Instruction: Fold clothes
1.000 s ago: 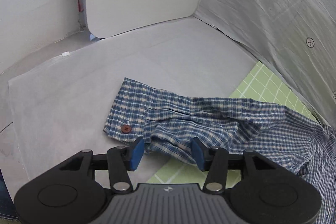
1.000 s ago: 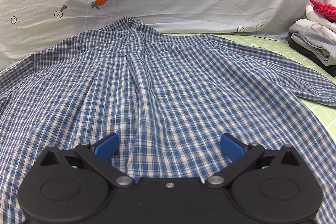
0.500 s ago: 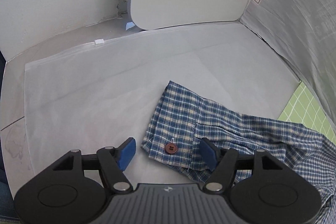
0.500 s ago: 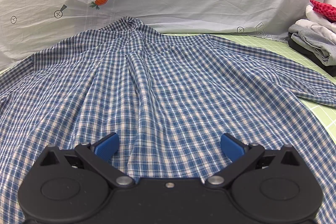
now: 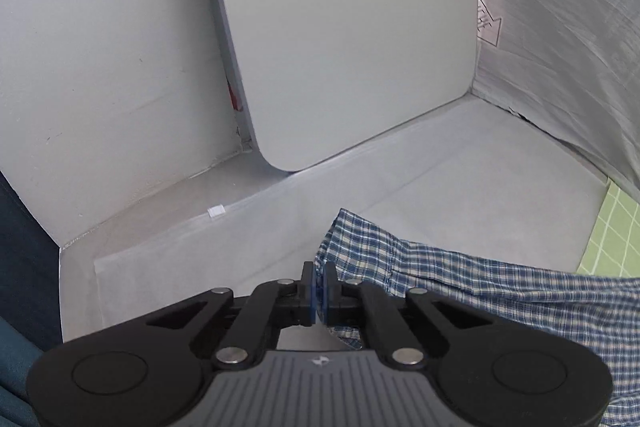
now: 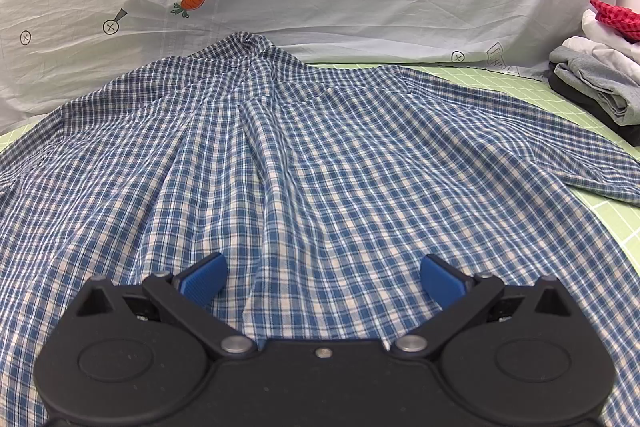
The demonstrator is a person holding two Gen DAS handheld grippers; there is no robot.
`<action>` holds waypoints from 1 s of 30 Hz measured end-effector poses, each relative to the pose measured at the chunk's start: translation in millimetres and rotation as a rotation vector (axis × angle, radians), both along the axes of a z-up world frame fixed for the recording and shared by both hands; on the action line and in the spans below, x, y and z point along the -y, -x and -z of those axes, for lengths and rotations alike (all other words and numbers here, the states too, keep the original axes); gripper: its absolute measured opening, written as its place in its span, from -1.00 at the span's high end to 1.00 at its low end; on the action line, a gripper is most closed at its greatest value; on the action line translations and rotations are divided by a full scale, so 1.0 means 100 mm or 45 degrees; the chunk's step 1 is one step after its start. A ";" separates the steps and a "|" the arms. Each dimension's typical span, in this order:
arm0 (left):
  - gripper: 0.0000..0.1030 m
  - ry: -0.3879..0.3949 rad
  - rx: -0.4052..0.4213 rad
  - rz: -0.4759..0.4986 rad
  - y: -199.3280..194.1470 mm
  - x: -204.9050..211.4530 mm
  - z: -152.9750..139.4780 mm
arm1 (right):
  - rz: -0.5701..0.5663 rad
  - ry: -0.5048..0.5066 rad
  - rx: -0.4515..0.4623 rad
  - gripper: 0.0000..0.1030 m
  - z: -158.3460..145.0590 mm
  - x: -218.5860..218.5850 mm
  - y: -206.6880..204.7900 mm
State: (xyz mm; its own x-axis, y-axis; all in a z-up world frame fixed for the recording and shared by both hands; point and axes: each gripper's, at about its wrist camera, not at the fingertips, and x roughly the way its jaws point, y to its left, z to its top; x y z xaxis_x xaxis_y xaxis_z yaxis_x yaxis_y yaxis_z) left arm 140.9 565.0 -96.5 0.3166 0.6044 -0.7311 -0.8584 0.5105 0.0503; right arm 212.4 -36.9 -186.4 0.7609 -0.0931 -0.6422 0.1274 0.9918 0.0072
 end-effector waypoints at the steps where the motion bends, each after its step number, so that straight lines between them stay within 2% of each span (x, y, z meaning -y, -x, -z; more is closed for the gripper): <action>1: 0.93 0.023 0.013 -0.012 0.00 -0.04 0.00 | 0.000 0.000 0.000 -1.00 0.00 0.00 0.00; 6: 0.93 0.098 0.032 -0.021 0.01 -0.01 0.06 | 0.000 -0.002 0.001 -1.00 0.00 0.01 0.00; 10: 0.93 0.119 0.093 0.049 -0.01 0.14 -0.01 | 0.000 -0.002 0.001 -1.00 0.00 0.01 0.00; 15: 0.92 0.039 0.103 0.258 -0.21 0.52 -0.18 | -0.001 -0.003 0.001 -1.00 -0.01 0.01 0.00; 17: 0.92 0.035 0.130 0.353 -0.32 0.74 -0.25 | -0.001 -0.004 0.002 -1.00 0.00 0.01 0.00; 22: 0.92 0.096 0.211 0.622 -0.57 1.36 -0.39 | -0.002 -0.006 0.003 -1.00 0.00 0.02 -0.01; 26: 0.91 0.230 0.247 0.841 -0.74 1.90 -0.37 | -0.003 -0.007 0.003 -1.00 0.00 0.02 -0.01; 28: 0.79 0.299 0.224 0.949 -0.82 2.15 -0.31 | -0.003 -0.008 0.003 -1.00 0.00 0.02 -0.01; 29: 0.57 0.321 0.182 0.985 -0.86 2.27 -0.27 | -0.004 -0.008 0.004 -1.00 0.00 0.02 -0.01; 30: 0.14 0.332 0.135 1.001 -0.88 2.36 -0.23 | -0.004 -0.009 0.004 -1.00 0.00 0.02 -0.01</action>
